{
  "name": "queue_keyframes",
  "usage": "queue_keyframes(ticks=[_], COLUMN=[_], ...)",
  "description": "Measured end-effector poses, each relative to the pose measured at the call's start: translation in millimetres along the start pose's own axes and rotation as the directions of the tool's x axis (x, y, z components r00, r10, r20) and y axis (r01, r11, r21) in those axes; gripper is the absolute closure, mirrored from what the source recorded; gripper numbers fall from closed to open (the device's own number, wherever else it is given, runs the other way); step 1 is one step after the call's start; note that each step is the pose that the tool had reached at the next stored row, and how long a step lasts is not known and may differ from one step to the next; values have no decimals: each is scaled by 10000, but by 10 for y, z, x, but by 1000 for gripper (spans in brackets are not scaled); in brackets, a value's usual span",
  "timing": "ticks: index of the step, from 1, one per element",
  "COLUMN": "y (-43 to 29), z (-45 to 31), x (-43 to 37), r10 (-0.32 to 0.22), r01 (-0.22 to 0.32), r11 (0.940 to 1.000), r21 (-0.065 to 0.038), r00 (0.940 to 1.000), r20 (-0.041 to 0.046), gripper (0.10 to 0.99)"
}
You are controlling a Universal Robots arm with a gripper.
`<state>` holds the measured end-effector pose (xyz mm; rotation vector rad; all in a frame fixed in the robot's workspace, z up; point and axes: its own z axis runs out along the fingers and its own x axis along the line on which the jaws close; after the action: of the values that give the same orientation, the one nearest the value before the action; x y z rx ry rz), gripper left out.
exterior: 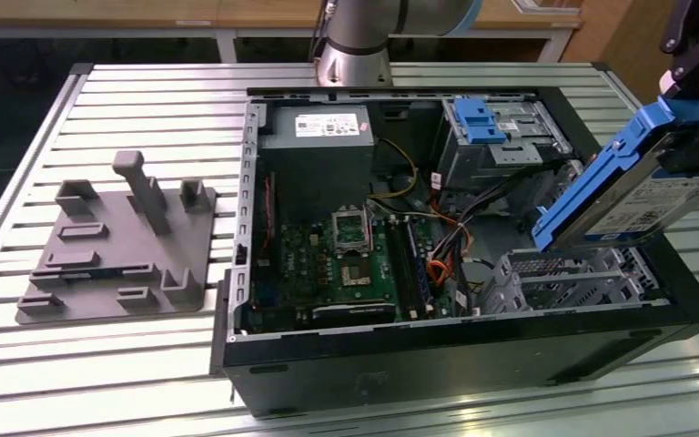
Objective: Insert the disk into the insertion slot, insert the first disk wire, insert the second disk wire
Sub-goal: 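Insert the disk into the insertion slot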
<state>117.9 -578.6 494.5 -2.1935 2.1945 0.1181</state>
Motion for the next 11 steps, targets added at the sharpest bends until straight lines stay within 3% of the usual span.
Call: queue_keyframes(ticks=[4, 11], y=[-39, -40], z=[3, 8], x=[0, 0], r10=[-148, -150], r01=[148, 150], r11=[9999, 9999], r21=[-11, -12], r00=[9999, 9999], r20=[-4, -2], gripper=[722, 722])
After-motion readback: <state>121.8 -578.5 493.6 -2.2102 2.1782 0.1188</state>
